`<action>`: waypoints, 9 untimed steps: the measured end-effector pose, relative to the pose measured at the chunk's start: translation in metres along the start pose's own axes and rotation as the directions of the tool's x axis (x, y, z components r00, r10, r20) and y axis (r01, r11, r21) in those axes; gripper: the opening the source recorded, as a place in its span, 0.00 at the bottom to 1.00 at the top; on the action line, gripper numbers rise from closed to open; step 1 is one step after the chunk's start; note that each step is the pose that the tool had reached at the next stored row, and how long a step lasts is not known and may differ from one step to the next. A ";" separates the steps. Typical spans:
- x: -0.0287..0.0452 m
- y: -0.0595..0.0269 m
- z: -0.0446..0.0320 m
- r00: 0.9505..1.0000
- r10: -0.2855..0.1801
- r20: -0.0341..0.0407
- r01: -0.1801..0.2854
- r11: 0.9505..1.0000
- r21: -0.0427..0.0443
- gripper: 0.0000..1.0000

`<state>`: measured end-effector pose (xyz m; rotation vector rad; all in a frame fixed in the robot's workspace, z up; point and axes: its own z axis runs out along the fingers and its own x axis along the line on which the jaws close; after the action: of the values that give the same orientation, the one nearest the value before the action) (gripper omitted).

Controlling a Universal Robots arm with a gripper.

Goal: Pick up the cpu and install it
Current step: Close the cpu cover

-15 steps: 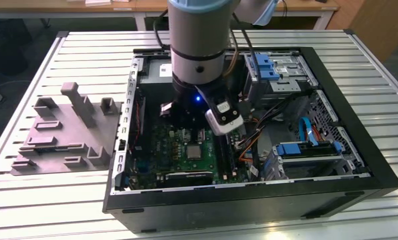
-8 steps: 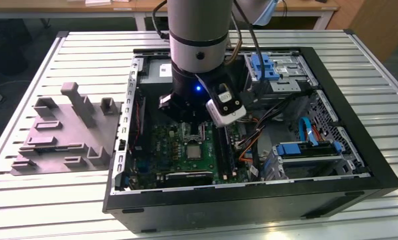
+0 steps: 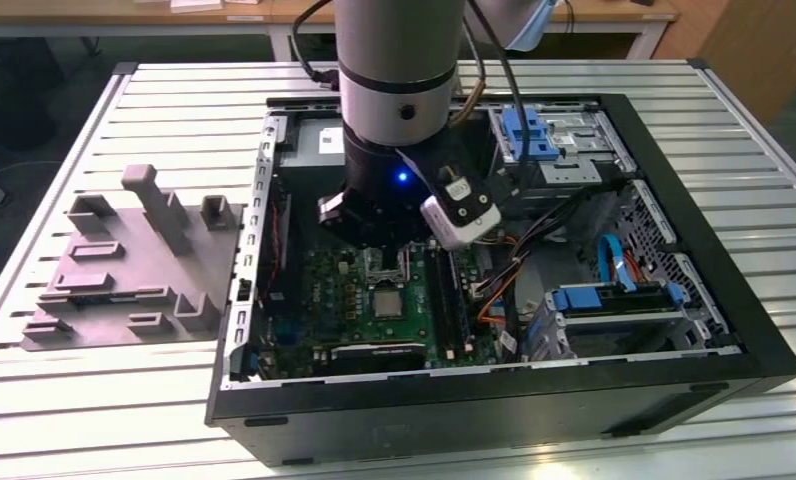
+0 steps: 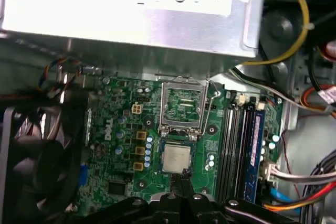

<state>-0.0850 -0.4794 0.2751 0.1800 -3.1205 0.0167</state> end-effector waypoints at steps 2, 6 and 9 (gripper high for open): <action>0.0000 0.0000 0.0002 0.999 -0.036 0.000 0.036 0.999 0.001 0.11; 0.0000 0.0000 0.0006 0.994 -0.109 0.001 0.109 0.994 0.002 0.11; 0.0000 0.0000 0.0010 0.987 -0.162 0.001 0.162 0.987 0.003 0.11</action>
<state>-0.0850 -0.4794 0.2741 0.4333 -3.0965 0.0186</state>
